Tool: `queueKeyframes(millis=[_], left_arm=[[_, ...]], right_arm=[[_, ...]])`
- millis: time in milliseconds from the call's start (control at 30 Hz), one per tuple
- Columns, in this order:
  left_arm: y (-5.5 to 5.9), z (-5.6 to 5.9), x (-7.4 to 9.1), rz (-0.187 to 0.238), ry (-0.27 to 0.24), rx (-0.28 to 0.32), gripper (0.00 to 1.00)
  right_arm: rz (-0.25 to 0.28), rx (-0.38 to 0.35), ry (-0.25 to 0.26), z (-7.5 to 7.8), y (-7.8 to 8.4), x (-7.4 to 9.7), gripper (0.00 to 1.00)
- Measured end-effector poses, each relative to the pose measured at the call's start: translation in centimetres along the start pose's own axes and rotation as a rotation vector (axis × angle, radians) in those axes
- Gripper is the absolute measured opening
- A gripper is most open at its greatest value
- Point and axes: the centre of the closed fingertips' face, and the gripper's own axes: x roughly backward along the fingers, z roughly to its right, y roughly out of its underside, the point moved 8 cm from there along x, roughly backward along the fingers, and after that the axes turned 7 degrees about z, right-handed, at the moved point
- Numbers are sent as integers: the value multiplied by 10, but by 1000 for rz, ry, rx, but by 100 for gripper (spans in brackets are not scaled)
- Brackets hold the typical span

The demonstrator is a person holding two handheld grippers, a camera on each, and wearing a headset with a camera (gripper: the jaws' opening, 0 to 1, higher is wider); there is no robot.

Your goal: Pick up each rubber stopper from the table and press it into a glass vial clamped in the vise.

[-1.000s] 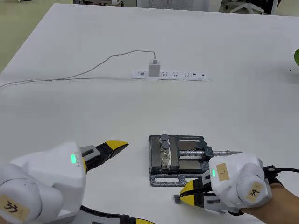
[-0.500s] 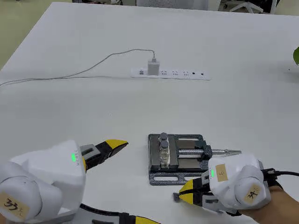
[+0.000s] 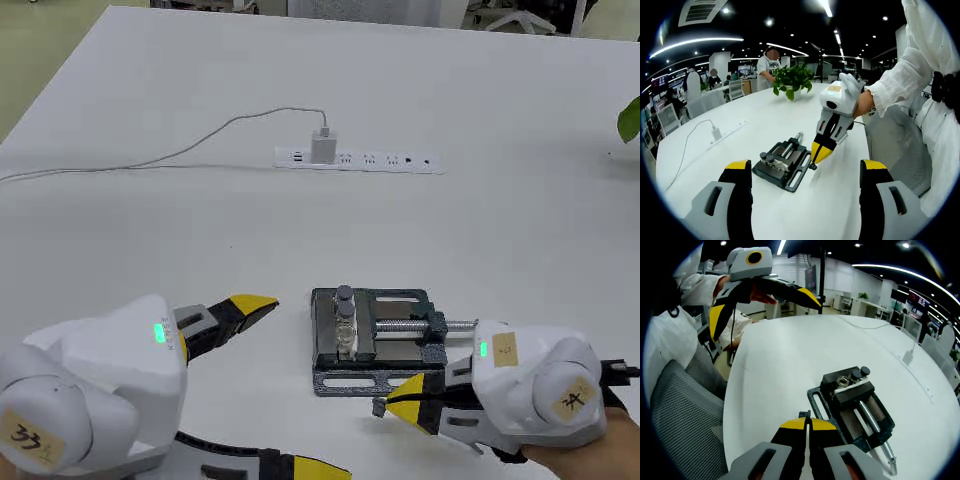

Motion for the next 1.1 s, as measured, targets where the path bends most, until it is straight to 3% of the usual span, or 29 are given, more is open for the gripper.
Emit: queueKeyframes(millis=[367, 567, 800, 1100], left_arm=[[-20, 4, -9, 29, -27, -52, 78], [-33, 5, -15, 28, -58, -91, 65], [-45, 9, -20, 58, -77, -104, 48], [-54, 16, -28, 82, -107, -132, 34]], right_arm=[[99, -114, 142, 0, -36, 33, 0], [179, -209, 216, -1, -54, 50, 0], [231, -248, 258, -6, -70, 67, 0], [278, -279, 301, -17, -91, 78, 0]])
